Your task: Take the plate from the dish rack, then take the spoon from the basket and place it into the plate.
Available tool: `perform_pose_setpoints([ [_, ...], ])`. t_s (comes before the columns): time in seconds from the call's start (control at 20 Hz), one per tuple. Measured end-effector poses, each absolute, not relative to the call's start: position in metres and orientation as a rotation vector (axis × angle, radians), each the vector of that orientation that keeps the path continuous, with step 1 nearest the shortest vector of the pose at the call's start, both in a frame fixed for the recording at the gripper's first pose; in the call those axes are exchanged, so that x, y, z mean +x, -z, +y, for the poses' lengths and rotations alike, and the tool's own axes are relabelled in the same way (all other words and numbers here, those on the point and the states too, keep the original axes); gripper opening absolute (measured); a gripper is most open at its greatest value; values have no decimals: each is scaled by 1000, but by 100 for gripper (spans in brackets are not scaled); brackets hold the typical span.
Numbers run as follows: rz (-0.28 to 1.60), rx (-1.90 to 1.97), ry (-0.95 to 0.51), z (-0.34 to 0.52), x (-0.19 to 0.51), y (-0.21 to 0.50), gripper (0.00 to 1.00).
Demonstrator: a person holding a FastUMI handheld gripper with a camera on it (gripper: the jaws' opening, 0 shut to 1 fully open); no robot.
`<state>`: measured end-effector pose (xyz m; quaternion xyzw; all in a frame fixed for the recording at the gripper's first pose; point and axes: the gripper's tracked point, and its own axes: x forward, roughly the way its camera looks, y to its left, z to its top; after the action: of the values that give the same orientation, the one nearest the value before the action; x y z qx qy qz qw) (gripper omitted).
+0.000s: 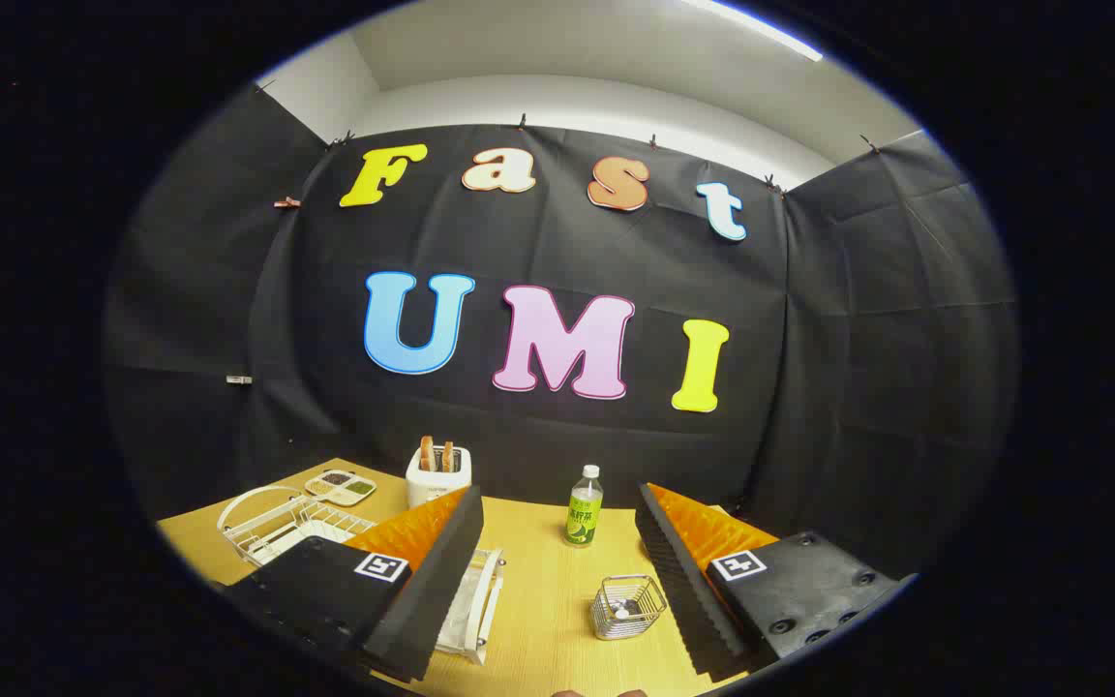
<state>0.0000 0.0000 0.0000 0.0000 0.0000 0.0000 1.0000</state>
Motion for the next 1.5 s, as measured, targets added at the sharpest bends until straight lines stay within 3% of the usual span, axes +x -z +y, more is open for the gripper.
perform_pose_setpoints([
  [1.1,100,5,-55,23,15,17,97],
  [1.5,271,25,-88,50,66,40,97],
])
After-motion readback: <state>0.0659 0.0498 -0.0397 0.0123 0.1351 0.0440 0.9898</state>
